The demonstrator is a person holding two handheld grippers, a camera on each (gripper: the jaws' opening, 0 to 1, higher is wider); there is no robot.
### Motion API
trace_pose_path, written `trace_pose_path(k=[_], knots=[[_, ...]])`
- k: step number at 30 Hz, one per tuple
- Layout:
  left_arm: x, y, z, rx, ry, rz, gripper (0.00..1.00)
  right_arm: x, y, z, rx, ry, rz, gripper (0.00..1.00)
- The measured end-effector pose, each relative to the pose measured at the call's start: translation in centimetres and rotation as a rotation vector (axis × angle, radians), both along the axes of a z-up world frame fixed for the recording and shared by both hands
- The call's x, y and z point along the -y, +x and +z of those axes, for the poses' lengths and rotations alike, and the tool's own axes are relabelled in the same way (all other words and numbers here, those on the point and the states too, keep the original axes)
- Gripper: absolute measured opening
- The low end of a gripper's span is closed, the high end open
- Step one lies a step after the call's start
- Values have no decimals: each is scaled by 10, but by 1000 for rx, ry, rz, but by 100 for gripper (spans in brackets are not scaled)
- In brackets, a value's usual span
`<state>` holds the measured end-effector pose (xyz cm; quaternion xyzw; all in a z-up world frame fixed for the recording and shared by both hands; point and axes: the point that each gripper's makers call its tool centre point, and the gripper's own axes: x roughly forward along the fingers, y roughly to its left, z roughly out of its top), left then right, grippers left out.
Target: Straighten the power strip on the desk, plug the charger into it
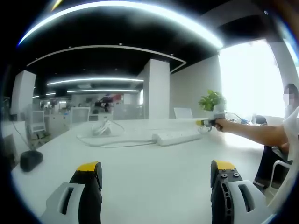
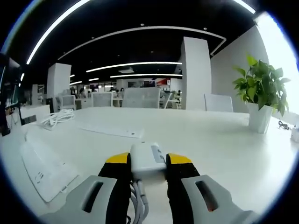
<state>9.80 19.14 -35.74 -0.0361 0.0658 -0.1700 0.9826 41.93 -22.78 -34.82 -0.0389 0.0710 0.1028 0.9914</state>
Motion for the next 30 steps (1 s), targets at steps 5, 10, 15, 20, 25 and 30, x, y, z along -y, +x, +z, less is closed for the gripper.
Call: trace_pose_path(k=[5,10,15,20,25,30], knots=[[1,0,0,2,1,-4,99,2,-2,10,22,5,-1,27],[2,0,0,1,0,-8,99,1,-8,21,42,15,3,27],[2,-1,1,3,-1,-7,99,-1,-10,33,58,19,14,27],[2,-2,2,7,-3,-8,99,-6,-16,39,65,28,30,27],[1,-2,2,8,-3,-9,99,-10,-16,46,74,28,43,27],[-1,-2,2,9,-6,-6,99,-19,-21,56,85,20,78,27]])
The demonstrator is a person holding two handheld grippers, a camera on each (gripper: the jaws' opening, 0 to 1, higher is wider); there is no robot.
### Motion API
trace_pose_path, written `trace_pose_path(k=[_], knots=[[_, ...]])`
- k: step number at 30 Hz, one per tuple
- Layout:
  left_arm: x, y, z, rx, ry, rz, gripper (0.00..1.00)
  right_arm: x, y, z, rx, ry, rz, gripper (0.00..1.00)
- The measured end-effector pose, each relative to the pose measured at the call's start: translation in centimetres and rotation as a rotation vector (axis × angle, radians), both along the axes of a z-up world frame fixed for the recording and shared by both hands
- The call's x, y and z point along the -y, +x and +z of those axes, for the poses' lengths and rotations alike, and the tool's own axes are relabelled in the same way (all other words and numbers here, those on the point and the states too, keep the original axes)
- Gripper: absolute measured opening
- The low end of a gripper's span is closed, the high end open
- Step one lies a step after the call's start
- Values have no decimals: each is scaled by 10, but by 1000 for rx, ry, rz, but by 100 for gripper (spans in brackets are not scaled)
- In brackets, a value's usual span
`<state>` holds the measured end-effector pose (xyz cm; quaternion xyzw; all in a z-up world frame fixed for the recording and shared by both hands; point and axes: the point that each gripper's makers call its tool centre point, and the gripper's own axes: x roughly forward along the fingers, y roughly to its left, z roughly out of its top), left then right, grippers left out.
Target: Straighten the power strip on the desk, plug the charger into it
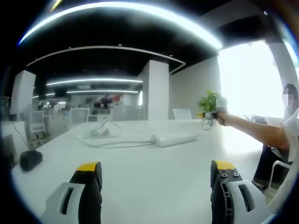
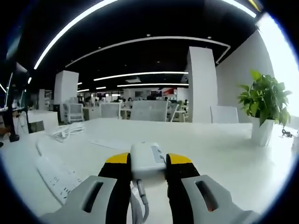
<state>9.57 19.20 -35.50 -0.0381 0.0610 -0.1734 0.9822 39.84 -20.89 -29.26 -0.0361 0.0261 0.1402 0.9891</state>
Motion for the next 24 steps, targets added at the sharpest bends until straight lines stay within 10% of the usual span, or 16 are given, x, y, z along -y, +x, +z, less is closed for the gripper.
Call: trace_pose_path(k=[24], knots=[[0,-1,1,5,-4,-3,99,-17,-20,19,23,-65,95,27]])
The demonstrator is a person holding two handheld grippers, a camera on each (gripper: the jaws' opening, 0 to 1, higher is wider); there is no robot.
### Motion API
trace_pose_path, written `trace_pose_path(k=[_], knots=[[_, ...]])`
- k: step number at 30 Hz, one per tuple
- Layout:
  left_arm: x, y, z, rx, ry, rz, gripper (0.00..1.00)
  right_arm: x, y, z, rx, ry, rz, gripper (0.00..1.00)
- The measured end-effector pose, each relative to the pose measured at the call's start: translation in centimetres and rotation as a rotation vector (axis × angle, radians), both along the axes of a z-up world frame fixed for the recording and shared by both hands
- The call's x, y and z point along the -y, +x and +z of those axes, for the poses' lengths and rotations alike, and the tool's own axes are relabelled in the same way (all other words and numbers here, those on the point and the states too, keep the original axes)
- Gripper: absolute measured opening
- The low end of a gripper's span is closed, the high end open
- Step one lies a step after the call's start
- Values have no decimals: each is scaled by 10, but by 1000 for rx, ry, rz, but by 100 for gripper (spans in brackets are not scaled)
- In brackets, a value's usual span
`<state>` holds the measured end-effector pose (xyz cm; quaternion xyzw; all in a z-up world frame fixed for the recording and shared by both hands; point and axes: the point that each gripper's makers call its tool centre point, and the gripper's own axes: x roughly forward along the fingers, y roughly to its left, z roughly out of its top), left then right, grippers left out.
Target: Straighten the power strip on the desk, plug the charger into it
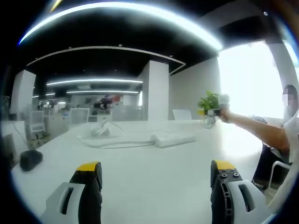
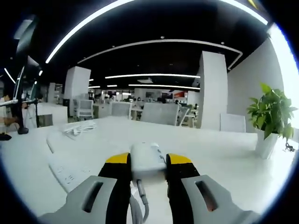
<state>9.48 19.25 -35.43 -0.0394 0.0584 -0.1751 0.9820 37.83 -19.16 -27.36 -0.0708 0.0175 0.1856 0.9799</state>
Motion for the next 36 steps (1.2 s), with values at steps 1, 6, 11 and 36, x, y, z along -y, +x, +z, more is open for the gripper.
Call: trace_pose_path(k=[1,6,11,36], knots=[[0,0,0,0,0,0,99,-1,-1,0,0,-11,5,27],[2,0,0,1,1,-4,99,-3,-6,1,-6,-37,19,27],[2,0,0,2,0,-5,99,-7,-12,3,-5,-74,37,27],[3,-2,-1,1,-3,-6,99,-30,-38,-4,-38,-288,138,27]])
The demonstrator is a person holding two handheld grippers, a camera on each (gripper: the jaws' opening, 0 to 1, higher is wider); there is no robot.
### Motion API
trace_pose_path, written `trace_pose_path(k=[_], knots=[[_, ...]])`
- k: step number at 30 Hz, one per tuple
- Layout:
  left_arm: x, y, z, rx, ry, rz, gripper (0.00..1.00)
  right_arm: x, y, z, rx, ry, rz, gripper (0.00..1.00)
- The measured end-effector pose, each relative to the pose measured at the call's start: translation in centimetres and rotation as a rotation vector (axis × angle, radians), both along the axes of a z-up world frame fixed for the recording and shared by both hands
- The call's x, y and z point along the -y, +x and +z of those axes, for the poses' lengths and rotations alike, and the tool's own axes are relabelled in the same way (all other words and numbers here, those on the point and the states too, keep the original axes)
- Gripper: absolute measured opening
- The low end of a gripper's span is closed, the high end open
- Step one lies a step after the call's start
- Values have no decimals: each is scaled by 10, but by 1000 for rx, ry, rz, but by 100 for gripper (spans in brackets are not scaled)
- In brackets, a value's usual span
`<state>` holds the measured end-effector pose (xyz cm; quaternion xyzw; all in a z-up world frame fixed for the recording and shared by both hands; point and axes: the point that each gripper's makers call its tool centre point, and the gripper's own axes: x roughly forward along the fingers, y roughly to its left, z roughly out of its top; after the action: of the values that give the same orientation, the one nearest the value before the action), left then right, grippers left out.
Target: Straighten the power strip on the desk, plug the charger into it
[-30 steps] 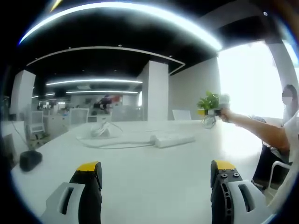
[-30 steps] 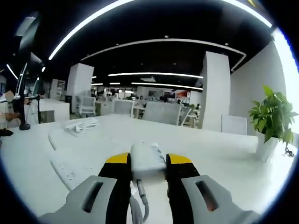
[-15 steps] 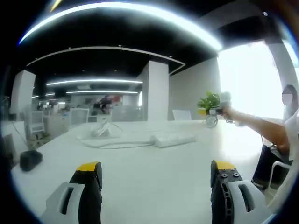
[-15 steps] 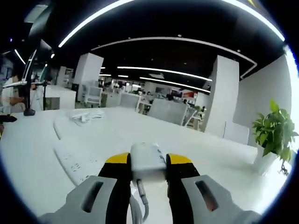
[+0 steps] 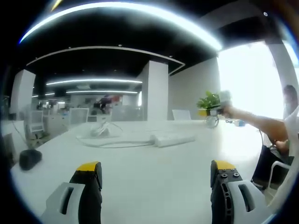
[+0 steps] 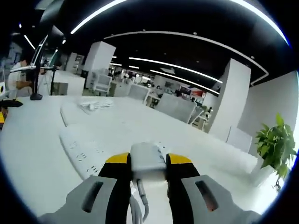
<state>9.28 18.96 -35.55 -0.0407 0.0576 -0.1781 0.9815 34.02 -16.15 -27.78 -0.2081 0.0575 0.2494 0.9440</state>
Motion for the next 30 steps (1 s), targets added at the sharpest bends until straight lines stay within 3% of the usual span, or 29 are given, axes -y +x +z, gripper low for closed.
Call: trace_pose_path(k=[30], knots=[[-1,-1,-2,-4,-4,1,99,-27,-16,-11,-60,-263,130,27]])
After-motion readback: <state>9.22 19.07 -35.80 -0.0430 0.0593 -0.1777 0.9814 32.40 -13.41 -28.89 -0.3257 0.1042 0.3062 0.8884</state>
